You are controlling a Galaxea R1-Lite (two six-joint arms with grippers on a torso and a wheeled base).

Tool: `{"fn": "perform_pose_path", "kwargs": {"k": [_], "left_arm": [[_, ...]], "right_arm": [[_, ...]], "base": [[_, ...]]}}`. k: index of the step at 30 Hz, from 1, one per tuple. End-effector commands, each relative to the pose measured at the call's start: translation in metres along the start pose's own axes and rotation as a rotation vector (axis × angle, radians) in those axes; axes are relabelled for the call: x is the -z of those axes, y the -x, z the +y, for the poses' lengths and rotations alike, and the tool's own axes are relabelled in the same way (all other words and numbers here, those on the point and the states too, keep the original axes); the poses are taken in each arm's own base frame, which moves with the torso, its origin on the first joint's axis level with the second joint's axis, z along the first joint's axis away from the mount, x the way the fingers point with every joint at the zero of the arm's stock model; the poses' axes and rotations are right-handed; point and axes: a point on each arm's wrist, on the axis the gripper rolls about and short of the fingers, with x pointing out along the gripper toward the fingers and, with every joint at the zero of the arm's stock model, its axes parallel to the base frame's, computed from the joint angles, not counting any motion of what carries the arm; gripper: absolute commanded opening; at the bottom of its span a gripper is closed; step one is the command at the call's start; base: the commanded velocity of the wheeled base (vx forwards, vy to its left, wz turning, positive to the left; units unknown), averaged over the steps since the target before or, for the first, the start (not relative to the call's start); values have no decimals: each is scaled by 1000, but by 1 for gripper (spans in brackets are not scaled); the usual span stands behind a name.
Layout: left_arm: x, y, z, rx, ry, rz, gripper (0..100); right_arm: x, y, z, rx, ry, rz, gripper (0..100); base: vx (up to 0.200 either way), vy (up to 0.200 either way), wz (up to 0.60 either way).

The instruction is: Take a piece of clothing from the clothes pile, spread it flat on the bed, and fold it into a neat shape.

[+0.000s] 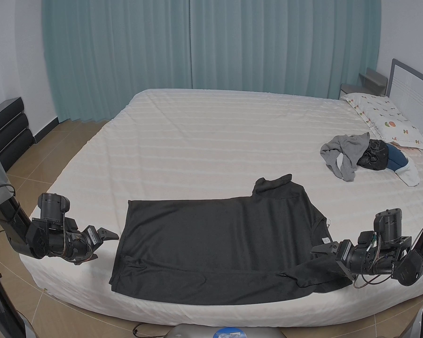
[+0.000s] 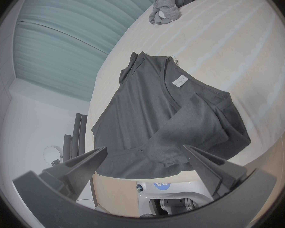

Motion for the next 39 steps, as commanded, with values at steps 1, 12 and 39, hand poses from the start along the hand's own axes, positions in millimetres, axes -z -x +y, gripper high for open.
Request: {"fn": "perform_pose_path", "kwargs": {"k": [1,12,39], "left_arm": [[2,2,0,1,-1,3,100],[4,7,-2,6,-9,-3,100],[2,-6,2,-1,-16,13,100]], "right_arm": [[0,0,0,-1,1,-2,100],[-1,-4,-4,66,0,-50,100],[-12,-42,-26,75,253,-86,100]], "base": [[0,-200,0],[0,-55,0],[0,0,0]]}}
